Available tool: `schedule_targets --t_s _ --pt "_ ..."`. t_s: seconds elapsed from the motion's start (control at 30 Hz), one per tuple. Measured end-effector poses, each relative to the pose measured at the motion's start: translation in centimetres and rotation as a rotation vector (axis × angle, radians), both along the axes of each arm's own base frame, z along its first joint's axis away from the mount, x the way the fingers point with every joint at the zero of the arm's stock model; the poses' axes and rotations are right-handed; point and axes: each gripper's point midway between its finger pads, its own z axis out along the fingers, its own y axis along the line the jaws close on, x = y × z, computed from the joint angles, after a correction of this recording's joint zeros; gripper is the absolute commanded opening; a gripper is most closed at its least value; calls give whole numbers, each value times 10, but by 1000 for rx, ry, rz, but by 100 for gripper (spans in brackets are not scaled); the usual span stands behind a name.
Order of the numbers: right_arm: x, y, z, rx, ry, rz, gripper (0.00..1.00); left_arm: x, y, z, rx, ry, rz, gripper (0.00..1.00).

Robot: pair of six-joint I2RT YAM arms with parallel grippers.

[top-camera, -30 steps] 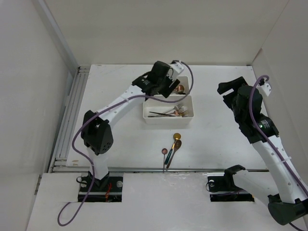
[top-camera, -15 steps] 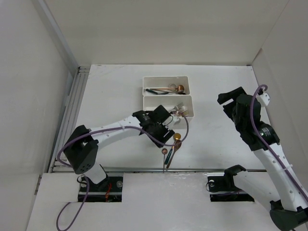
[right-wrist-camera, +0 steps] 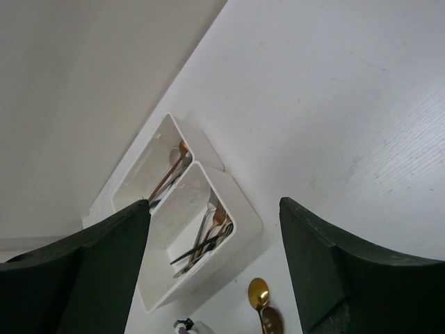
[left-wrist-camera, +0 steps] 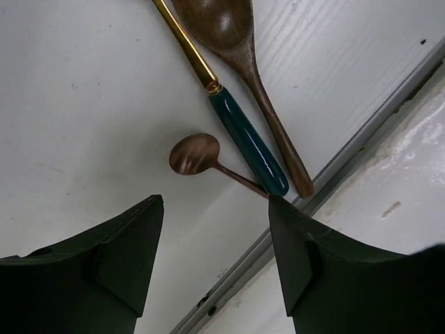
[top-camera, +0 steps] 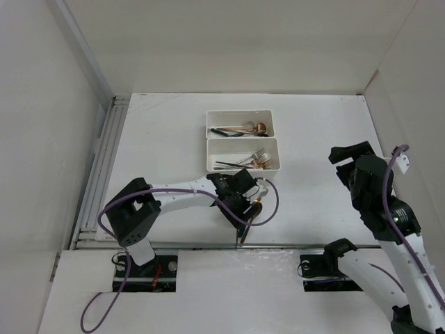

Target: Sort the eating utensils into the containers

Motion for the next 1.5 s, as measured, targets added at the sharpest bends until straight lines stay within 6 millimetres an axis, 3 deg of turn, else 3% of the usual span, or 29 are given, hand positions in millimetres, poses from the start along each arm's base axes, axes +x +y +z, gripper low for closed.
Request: schedule_targets --t_s 0.2,0.5,0.63,0.67,0.73,0.83,0.9,1.1,1.17,1.33,1.5 --pt "-19 -17 4 -4 -25 -59 80 3 3 -24 72 -8 22 59" --pt "-28 -32 3 -30 -24 -119 80 31 -1 -27 118 -123 75 55" --pt "-29 -35 3 -38 -24 -133 80 37 -2 -28 123 -145 83 45" --pt "-29 -35 3 -40 -24 -137 80 38 -3 -28 122 -150 86 35" --pt "-29 -36 3 -43 -24 -141 80 41 -4 -28 117 -165 91 26" --pt "-28 -37 4 -47 -24 -147 80 46 -7 -27 114 -195 87 22" --pt "-27 -37 3 -53 -21 -148 80 53 -7 -25 116 -236 74 25" --pt "-21 -36 4 -71 -20 -146 80 76 -3 -22 140 -353 60 55" --pt "-19 -35 5 -77 -19 -143 80 79 -1 -21 148 -365 60 59" --pt "-18 -35 5 -84 -18 -141 80 75 3 -21 148 -330 55 60" --pt "-18 -35 5 -84 -19 -140 80 44 8 -26 160 -160 -5 58"
